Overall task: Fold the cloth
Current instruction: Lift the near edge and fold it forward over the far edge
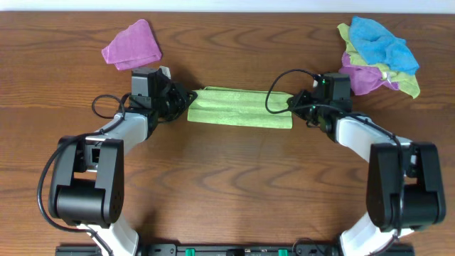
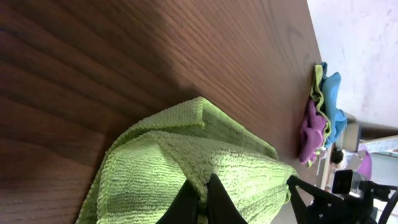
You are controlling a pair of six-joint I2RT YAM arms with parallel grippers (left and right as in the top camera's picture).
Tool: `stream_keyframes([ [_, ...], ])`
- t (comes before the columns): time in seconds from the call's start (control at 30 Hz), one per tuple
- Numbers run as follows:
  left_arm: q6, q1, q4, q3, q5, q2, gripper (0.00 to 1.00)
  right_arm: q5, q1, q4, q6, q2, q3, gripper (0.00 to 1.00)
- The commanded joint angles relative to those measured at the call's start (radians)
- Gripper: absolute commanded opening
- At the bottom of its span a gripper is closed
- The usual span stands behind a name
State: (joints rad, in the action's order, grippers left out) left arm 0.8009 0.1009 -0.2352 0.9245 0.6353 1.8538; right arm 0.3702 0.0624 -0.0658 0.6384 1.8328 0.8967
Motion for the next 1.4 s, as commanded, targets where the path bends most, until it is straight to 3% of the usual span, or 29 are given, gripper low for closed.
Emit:
stream_keyframes([
  [0.0,-0.039,-0.027,0.003,0.019,-0.116,0.013,0.05,-0.138,-0.015,-0.012,-0.021,0.013,0.018,0.01],
  [0.37,-0.065,-0.027,-0.001,0.019,-0.172,0.038,0.06,-0.218,0.031,-0.035,-0.027,0.020,0.018,0.01],
  [0.43,-0.065,-0.027,-0.001,0.019,-0.176,0.038,0.14,-0.229,0.037,-0.036,-0.031,0.021,0.018,0.01],
  [0.47,-0.069,-0.027,-0.001,0.019,-0.175,0.038,0.23,-0.233,0.040,-0.035,-0.034,0.021,0.018,0.01],
  [0.57,-0.084,-0.027,-0.001,0.019,-0.174,0.038,0.37,-0.233,0.043,-0.035,-0.035,0.021,0.018,0.13],
  [0.63,-0.092,-0.029,-0.001,0.019,-0.171,0.037,0.49,-0.232,0.043,-0.035,-0.034,0.021,0.018,0.34],
  [0.7,-0.092,-0.036,-0.002,0.020,-0.163,0.036,0.58,-0.225,0.043,-0.035,-0.034,0.019,0.018,0.47],
  [0.87,-0.128,-0.045,-0.005,0.025,-0.092,0.027,0.61,-0.175,0.043,-0.027,-0.033,-0.002,0.019,0.64],
  [1.1,-0.151,-0.048,0.014,0.044,-0.050,-0.058,0.70,-0.187,0.039,0.114,-0.003,-0.114,0.019,0.76],
  [1.17,-0.150,-0.047,0.043,0.048,-0.050,-0.091,0.71,-0.188,0.035,0.169,0.013,-0.156,0.019,0.82],
  [1.27,-0.131,-0.033,0.073,0.054,-0.035,-0.115,0.64,-0.187,0.034,0.241,0.040,-0.220,0.019,0.89],
  [1.33,-0.098,0.006,0.076,0.054,-0.011,-0.114,0.39,-0.182,0.034,0.296,0.076,-0.275,0.019,0.95],
  [1.37,-0.098,0.025,0.075,0.054,-0.023,-0.113,0.33,-0.170,0.034,0.310,0.085,-0.289,0.019,0.99],
])
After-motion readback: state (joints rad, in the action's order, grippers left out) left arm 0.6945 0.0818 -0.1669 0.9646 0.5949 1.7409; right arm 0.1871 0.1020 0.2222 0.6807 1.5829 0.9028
